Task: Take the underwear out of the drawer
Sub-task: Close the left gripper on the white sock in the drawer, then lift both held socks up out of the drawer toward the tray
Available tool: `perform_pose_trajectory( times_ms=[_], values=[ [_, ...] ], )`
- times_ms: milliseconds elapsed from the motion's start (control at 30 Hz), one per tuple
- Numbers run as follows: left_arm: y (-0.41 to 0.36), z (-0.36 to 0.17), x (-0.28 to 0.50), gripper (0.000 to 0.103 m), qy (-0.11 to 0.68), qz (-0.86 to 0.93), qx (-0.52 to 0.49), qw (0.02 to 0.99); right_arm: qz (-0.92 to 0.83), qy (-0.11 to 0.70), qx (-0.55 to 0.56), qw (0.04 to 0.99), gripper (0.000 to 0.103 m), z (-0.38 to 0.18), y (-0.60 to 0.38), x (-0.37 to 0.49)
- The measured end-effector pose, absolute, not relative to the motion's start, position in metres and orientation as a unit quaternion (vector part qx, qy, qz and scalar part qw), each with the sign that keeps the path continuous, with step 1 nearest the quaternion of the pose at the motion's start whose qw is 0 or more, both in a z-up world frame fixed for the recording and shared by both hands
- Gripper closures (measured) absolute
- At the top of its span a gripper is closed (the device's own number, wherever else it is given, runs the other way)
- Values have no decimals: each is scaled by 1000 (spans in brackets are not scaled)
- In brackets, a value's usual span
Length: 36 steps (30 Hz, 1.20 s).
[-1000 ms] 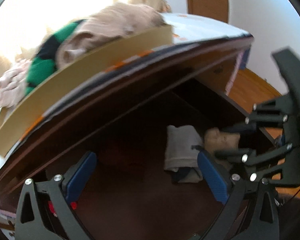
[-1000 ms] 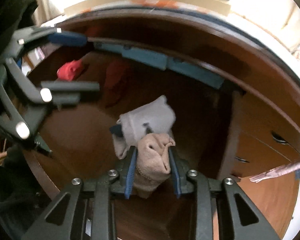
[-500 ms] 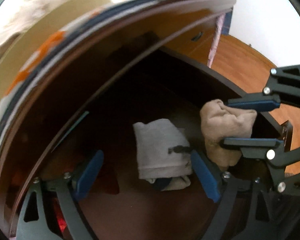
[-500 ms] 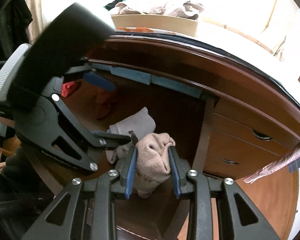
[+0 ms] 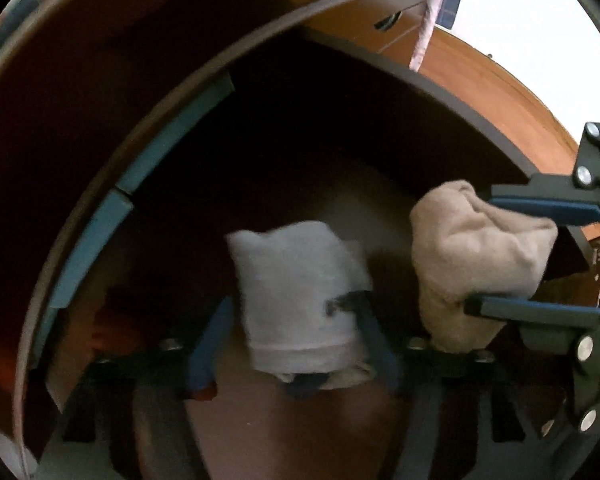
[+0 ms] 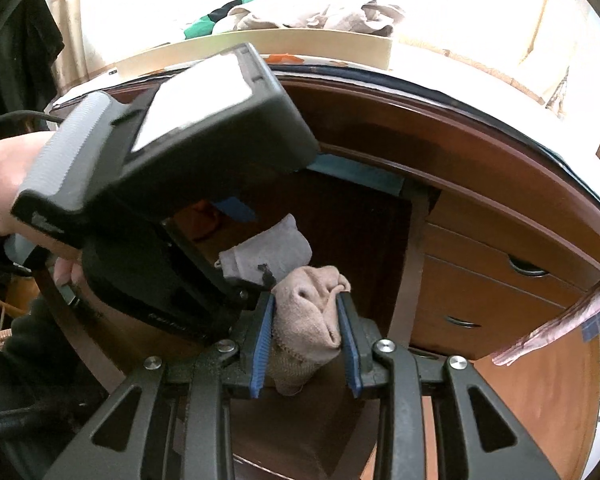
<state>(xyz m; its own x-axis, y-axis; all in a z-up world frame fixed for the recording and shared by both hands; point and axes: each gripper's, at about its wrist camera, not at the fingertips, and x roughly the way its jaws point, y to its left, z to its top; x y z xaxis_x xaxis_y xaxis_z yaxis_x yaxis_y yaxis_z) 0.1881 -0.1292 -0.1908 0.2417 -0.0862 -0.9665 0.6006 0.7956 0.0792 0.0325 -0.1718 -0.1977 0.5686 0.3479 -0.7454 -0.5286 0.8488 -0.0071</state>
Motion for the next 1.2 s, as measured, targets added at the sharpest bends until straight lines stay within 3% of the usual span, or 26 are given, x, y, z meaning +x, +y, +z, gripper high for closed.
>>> perform_pose_trajectory(
  times_ms=[100,200,1200],
  values=[
    [-129,-189,187,78,576,-237,222,751,249,391,-113,879,69,-199,-171,34],
    [-122,-184,183,83,570,-235,211,759,250,390,-110,879,69,-199,-172,36],
    [3,-133,133,86,486,-145,126,853,285,377,-126,872,70,-183,-113,62]
  ],
)
